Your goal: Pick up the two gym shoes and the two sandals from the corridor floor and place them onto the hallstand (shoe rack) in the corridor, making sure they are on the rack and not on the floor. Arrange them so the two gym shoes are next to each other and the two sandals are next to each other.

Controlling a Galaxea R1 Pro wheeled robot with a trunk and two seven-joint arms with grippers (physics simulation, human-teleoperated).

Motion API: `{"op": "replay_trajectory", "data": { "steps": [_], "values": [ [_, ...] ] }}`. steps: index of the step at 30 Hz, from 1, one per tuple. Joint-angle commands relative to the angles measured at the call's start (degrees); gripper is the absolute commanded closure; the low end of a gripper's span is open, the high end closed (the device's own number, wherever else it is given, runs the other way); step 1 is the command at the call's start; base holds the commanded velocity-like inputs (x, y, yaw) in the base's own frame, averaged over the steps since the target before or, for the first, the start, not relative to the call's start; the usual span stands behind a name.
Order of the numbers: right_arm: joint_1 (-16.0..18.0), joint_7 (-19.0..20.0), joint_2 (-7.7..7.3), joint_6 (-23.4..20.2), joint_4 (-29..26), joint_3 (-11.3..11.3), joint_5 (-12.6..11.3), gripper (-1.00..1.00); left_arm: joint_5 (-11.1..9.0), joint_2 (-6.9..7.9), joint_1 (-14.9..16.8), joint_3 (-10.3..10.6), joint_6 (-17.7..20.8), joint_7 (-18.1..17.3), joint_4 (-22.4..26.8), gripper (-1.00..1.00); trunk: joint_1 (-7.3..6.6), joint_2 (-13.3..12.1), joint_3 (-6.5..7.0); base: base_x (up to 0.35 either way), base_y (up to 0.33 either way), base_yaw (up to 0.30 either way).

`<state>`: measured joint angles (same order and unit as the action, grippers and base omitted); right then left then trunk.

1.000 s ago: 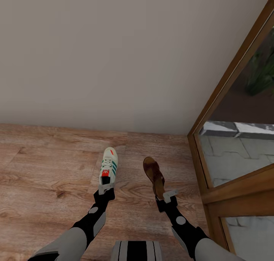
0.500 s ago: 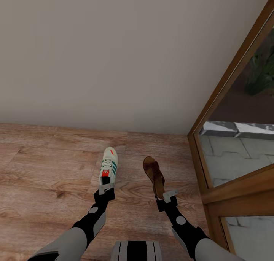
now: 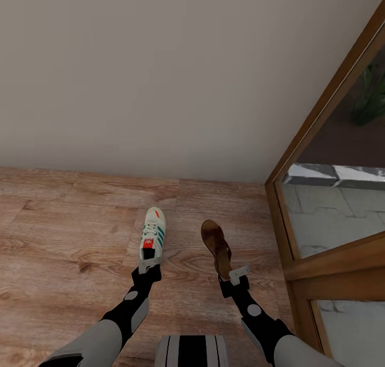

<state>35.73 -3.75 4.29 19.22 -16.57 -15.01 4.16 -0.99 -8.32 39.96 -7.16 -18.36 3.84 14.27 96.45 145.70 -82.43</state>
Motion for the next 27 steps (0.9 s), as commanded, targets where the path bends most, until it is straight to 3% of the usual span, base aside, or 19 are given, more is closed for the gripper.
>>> {"op": "replay_trajectory", "data": {
  "steps": [1,12,27],
  "values": [
    [0.0,-0.4,0.00,0.1,0.0,-0.2,0.4,1.00,-0.1,-0.03,0.0,-0.1,-0.2,0.0,0.0,1.00,-0.01,0.0,-0.04,0.000,0.000,0.000],
    [0.0,-0.4,0.02,0.1,0.1,-0.2,0.5,1.00,-0.1,-0.03,0.0,-0.2,-0.3,0.0,0.0,1.00,-0.01,0.0,-0.04,0.000,0.000,0.000],
    [0.0,-0.4,0.02,0.1,0.1,-0.2,0.5,1.00,-0.1,-0.03,0.1,-0.1,-0.3,-0.1,0.1,1.00,-0.40,-0.2,3.29,0.000,0.000,0.000]
  ]
}}
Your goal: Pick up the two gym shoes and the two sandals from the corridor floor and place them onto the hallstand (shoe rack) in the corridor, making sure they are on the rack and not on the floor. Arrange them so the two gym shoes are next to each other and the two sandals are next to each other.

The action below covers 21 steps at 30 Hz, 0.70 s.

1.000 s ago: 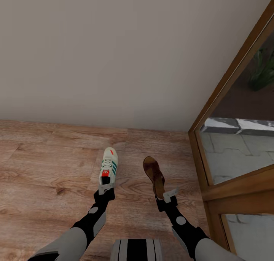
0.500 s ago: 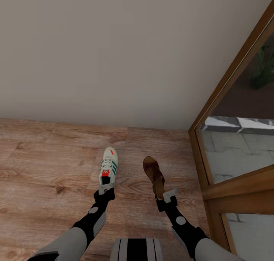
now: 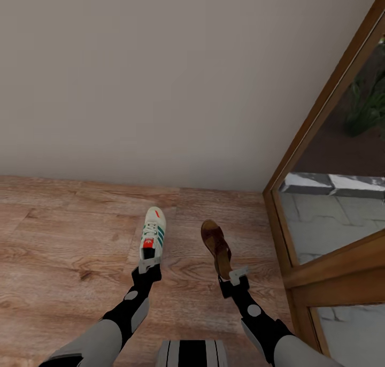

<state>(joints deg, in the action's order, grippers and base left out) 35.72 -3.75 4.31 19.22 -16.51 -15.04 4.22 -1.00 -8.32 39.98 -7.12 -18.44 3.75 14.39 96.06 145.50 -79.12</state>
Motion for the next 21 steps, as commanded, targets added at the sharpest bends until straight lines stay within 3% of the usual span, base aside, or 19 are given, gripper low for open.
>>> {"op": "replay_trajectory", "data": {
  "steps": [1,21],
  "values": [
    [0.0,-0.4,0.00,0.1,0.1,-0.2,0.4,1.00,-0.1,-0.03,0.0,-0.2,-0.2,0.0,-0.1,1.00,-0.03,0.0,0.19,0.000,0.000,0.000],
    [0.1,-0.4,0.08,0.3,3.0,-0.2,0.3,1.00,-0.1,0.05,0.0,-0.3,-0.1,0.0,-0.1,1.00,-0.55,-0.3,4.62,0.000,0.000,0.000]
  ]
}}
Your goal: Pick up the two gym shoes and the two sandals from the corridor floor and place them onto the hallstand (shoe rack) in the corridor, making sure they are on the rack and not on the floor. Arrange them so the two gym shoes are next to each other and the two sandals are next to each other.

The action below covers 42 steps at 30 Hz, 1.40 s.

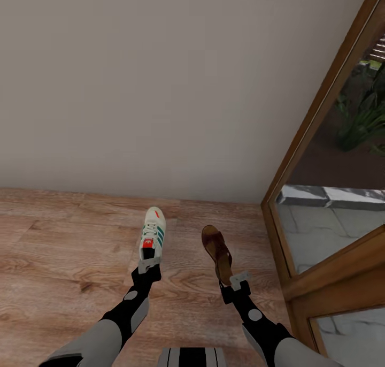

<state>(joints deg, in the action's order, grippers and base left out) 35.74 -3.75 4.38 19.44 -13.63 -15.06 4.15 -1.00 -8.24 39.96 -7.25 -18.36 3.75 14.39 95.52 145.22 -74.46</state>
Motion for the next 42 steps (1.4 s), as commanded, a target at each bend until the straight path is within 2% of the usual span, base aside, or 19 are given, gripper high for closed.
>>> {"op": "replay_trajectory", "data": {
  "steps": [1,10,13,17,19,22,30,42],
  "values": [
    [0.0,-0.4,0.01,0.1,0.1,-0.1,0.4,1.00,-0.1,-0.03,0.0,-0.2,-0.2,0.0,-0.1,1.00,-0.03,0.0,0.19,0.000,0.000,0.000],
    [0.0,-0.4,-0.12,0.2,0.8,0.0,0.4,1.00,0.1,0.02,0.0,-0.2,-0.2,0.0,-0.7,1.00,-0.27,-0.1,2.18,0.000,0.000,0.000],
    [0.0,-0.5,-0.39,0.2,1.2,0.0,0.4,1.00,0.2,0.21,0.0,-0.2,1.2,0.1,-2.8,1.00,-0.34,-0.2,2.85,0.000,0.000,0.000],
    [0.0,-1.6,-0.47,0.2,1.3,0.0,0.4,1.00,0.3,1.36,0.0,-0.1,3.6,0.2,-5.4,1.00,-0.45,-0.2,3.73,0.000,0.000,0.000],
    [0.0,-6.4,-0.51,0.2,1.4,0.0,0.4,1.00,0.4,3.86,0.0,-0.1,4.6,0.2,-7.0,1.00,-0.50,-0.2,4.18,0.000,0.000,0.000],
    [0.0,-8.3,-0.51,0.2,1.4,0.0,0.3,1.00,0.4,4.97,0.0,-0.1,4.8,0.2,-7.5,1.00,-0.52,-0.3,4.40,0.000,0.000,0.000],
    [0.0,-9.2,-0.52,0.2,1.5,-0.1,0.3,1.00,0.4,5.46,0.0,0.0,4.9,0.3,-7.7,1.00,-0.52,-0.3,4.40,0.000,0.000,0.000],
    [0.0,-9.2,-0.52,0.1,2.5,-0.1,0.4,1.00,0.4,5.51,0.0,0.0,4.9,0.3,-7.7,1.00,-0.83,-0.4,7.06,0.000,0.000,0.000]
  ]
}}
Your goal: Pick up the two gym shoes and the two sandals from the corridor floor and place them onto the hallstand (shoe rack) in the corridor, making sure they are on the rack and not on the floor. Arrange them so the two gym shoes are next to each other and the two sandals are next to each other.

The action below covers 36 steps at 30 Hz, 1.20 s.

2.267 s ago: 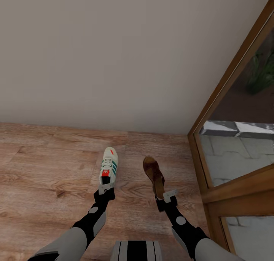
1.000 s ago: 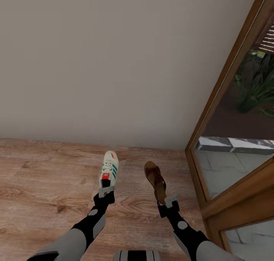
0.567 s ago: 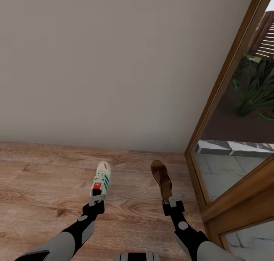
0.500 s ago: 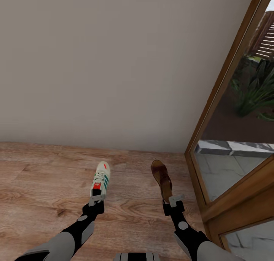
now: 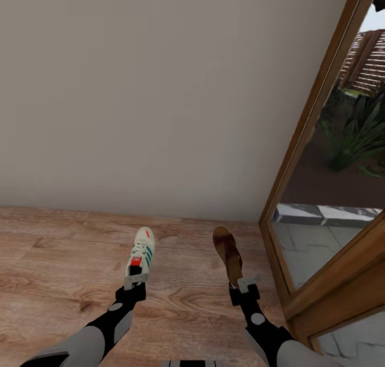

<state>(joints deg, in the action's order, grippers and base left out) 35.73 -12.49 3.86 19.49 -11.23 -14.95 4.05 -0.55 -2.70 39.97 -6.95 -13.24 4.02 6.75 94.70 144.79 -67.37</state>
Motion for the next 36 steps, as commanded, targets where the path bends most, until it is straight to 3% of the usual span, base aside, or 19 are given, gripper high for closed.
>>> {"op": "replay_trajectory", "data": {
  "steps": [1,22,29,36],
  "values": [
    [0.0,-0.5,0.01,0.0,0.3,-0.2,0.4,1.00,-0.1,-0.03,0.0,-0.3,-0.2,0.0,-0.1,1.00,-0.04,0.0,0.19,0.000,0.000,0.000],
    [0.0,-0.5,0.22,0.0,1.6,-0.3,0.4,1.00,-0.3,0.04,0.0,-0.3,-0.4,0.1,0.1,1.00,-0.09,0.0,0.63,0.017,0.012,0.000],
    [0.0,-0.5,0.13,0.0,1.7,-0.3,0.5,1.00,-0.6,1.12,0.1,-0.4,-0.5,0.2,0.1,1.00,-0.09,0.0,0.63,0.168,0.125,0.007],
    [0.0,-0.4,0.18,0.0,2.5,-0.3,0.7,1.00,-0.5,1.28,0.0,-0.3,-0.6,0.2,0.1,1.00,-0.09,0.0,0.63,0.030,0.020,0.204]
  ]
}}
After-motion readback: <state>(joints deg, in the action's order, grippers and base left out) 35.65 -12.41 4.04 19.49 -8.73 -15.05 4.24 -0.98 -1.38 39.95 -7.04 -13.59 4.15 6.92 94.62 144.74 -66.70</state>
